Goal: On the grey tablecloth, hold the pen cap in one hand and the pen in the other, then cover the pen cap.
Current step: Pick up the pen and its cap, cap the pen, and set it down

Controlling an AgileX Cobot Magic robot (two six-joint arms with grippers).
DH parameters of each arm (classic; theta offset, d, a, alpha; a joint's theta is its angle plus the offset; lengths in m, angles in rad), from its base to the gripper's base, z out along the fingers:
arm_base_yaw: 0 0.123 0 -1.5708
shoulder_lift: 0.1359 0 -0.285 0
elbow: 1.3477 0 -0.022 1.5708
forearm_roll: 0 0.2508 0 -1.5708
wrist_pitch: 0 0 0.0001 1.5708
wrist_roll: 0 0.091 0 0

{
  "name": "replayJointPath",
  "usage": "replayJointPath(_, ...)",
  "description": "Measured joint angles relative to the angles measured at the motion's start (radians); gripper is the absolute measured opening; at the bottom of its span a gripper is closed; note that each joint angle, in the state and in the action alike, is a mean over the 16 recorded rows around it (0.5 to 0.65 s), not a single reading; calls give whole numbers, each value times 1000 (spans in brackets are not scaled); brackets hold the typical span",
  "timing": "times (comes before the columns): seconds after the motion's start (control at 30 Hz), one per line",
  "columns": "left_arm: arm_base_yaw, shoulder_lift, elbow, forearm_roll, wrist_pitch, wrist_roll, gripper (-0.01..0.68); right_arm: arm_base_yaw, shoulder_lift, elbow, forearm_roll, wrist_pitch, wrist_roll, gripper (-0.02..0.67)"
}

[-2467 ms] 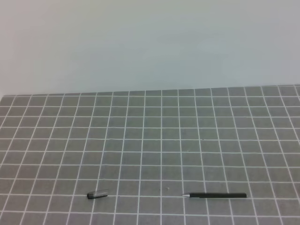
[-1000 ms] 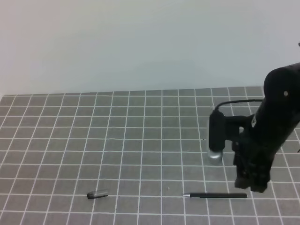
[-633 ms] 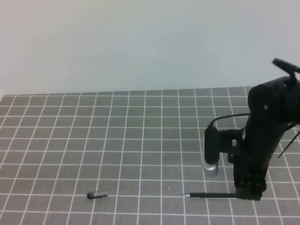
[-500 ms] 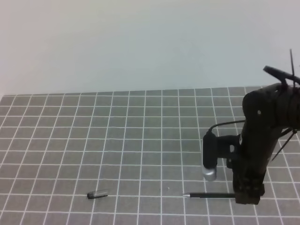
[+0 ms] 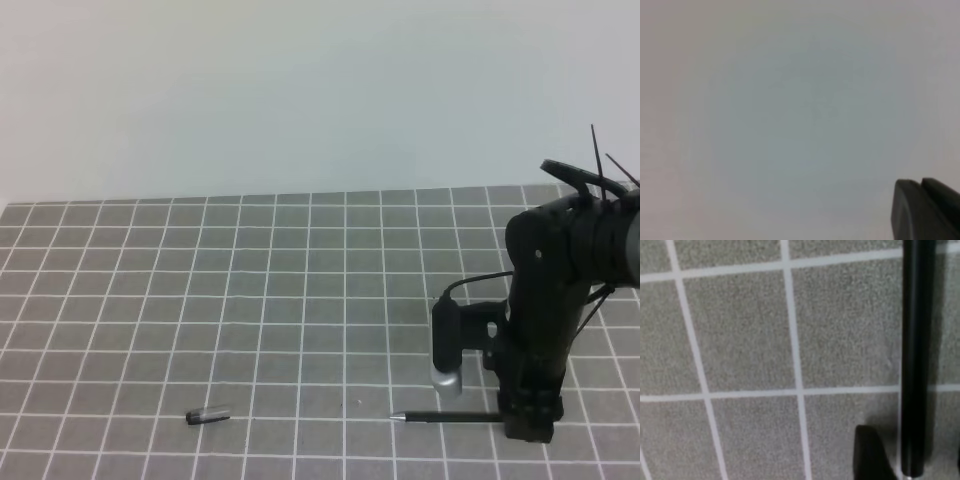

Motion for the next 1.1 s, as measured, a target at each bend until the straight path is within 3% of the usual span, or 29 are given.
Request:
replayJointPath(0.3,0,0,0,1,4,0,-3,0,2,-2,-40,29,0,117)
replayJointPath(0.5,0,0,0,1,6,0,-3,0,-4,-35,-72,88,0,24)
replayJointPath(0.87,0,0,-12,22,20,-17,-3,0,-9,-201,-50,213,28,-4)
replayJointPath(1.1,0,18,-102,44,212,-1,-3,0,-9,-276,17,239,52,-4)
